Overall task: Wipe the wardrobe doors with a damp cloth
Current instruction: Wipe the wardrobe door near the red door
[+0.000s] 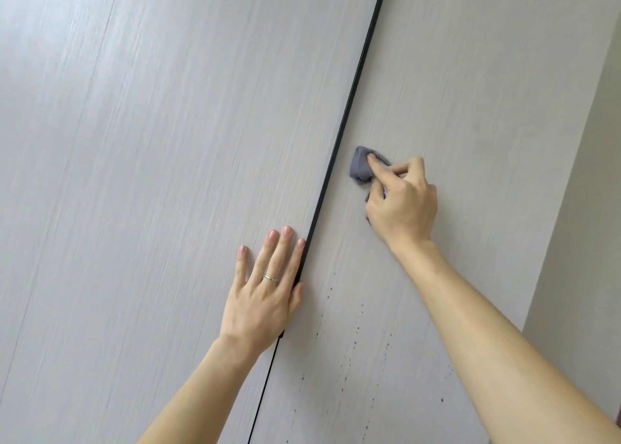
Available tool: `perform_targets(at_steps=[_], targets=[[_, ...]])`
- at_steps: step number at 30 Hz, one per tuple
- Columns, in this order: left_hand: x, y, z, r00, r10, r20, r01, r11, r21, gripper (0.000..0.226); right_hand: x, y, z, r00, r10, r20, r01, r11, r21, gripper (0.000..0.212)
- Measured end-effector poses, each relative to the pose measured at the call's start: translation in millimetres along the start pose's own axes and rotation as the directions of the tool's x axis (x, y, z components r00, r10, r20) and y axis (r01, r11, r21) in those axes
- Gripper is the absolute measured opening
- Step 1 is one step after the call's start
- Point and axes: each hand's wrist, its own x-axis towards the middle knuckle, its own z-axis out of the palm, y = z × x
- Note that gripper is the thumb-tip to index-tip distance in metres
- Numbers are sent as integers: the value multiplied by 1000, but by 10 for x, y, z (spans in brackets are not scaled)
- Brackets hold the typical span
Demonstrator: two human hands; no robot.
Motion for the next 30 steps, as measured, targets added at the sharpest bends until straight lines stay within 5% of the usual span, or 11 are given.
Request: perform_targets(at_steps=[8, 10, 13, 17, 19, 25, 30], targets=[[30, -17, -59, 999, 11, 38, -11, 1000, -3, 59, -1247, 263, -254, 902, -382, 203, 394, 919, -23, 45], [9, -35, -84, 998, 5, 68, -4, 1000, -6, 59, -1221, 515, -399, 933, -311, 182, 332, 938, -96, 43], [-18, 13, -97, 993, -1, 118, 4, 1000, -26, 59, -1221, 1026, -663, 1000, 14, 25, -10, 986, -169, 38], [-68, 67, -82, 987, -51, 150, 63, 995, -78, 60, -1258, 1560, -918, 813, 548, -196, -563, 826, -28, 36], [-70, 79, -72, 987, -52, 153, 66, 994, -85, 61, -1391, 1650, -941, 789, 578, -209, -588, 809, 16, 37], [-132, 154, -52, 969, -138, 207, 174, 971, -163, 62, -2635, 1480, -1012, 888, 459, -41, -460, 887, -45, 39], [-138, 208, -70, 950, -176, 258, 225, 958, -176, 62, -1908, 1595, -1093, 856, 516, 22, -516, 856, 26, 39]])
